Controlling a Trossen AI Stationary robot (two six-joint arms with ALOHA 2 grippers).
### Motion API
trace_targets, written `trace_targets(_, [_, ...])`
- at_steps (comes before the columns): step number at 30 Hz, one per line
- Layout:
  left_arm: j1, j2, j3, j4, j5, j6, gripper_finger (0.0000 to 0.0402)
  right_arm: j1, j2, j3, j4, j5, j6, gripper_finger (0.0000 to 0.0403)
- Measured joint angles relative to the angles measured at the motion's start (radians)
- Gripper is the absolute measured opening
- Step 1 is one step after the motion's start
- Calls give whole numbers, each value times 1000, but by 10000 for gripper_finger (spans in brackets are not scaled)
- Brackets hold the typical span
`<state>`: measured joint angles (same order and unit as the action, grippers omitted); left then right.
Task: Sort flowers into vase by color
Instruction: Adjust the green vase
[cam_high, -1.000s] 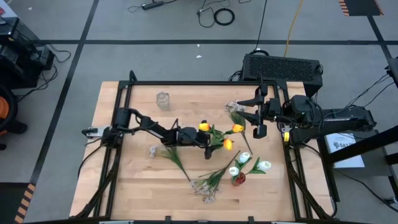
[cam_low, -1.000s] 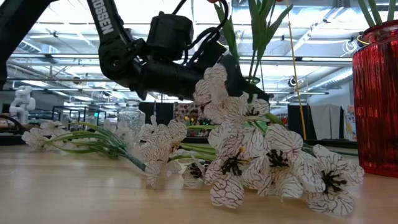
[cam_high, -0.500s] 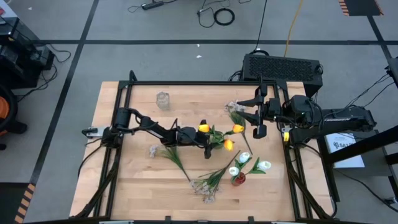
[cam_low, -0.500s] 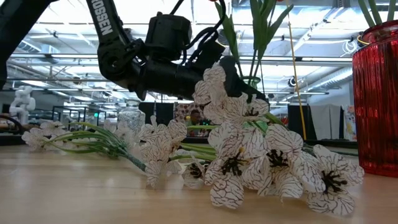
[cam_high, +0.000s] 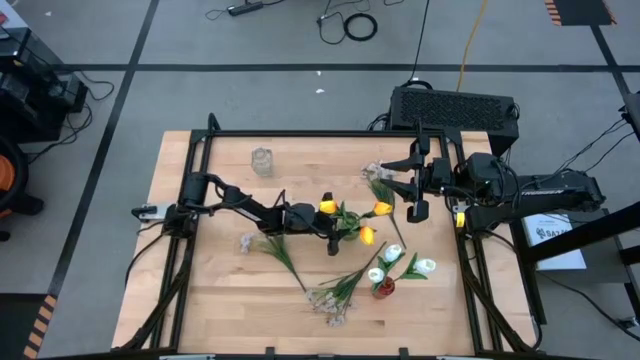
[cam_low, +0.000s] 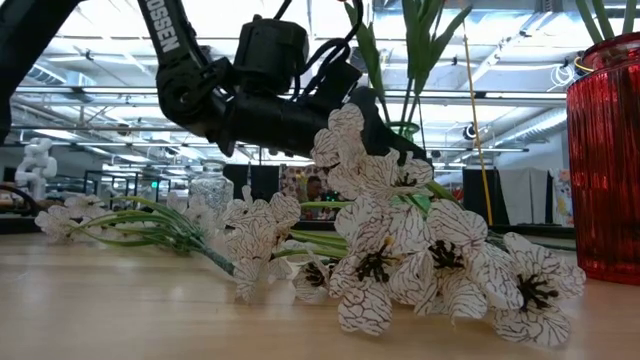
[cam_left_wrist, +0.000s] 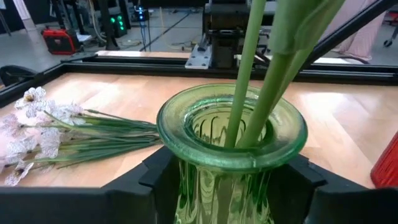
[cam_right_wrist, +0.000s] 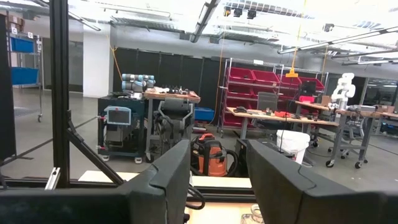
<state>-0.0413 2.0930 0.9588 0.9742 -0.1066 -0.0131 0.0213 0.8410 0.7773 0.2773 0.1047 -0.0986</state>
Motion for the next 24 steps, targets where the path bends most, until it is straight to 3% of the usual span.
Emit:
trace_targets(12, [20,-103,-69,-67,-40,30,191,0,0,1,-6,0,0,151])
trace_targets(24, [72,-169,-192,6,-52,20,191,-1,0,0,-4,0,0,151])
